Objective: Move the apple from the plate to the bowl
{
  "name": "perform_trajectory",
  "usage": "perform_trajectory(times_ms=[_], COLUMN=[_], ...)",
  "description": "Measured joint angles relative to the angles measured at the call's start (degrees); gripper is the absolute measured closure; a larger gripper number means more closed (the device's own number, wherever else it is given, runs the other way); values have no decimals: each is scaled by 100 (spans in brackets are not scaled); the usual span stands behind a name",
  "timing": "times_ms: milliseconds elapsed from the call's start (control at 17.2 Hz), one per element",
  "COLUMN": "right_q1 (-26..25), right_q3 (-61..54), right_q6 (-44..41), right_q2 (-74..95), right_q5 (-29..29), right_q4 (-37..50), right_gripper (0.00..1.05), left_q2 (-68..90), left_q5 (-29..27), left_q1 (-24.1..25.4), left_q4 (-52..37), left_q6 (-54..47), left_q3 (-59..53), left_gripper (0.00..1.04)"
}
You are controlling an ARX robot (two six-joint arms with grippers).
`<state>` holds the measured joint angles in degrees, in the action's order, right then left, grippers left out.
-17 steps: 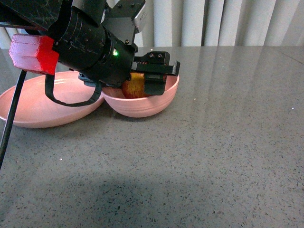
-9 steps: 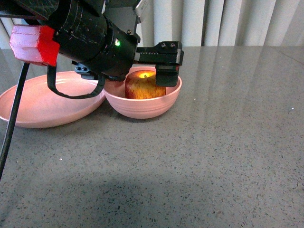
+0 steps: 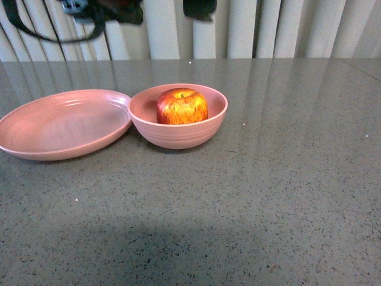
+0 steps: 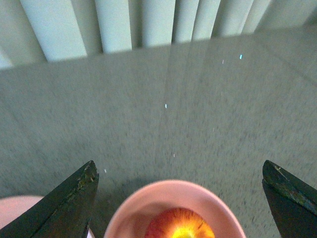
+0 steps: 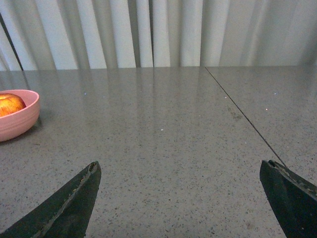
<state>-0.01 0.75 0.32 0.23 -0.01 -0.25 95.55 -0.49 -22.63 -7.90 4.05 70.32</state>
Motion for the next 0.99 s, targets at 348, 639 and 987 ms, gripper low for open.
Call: perform_trajectory(times_ms=[348,639,987], right_q1=[0,0,0], right_q3=[0,0,0], right_q6=[2,0,2], right_q2=[0,0,0], right_q5=[0,0,0], right_q4=[2,-2,0], right_gripper=[7,7,7], left_q2=[-1786,-3687,-4854], left_q5=[-1401,-1622,-879], left_q1=[90,710,1397], left_q4=[-1071,-1947,-2345], left_q6=[-289,-304,-317], left_q3=[-951,-3753,-5464], left_gripper=[19,75,104])
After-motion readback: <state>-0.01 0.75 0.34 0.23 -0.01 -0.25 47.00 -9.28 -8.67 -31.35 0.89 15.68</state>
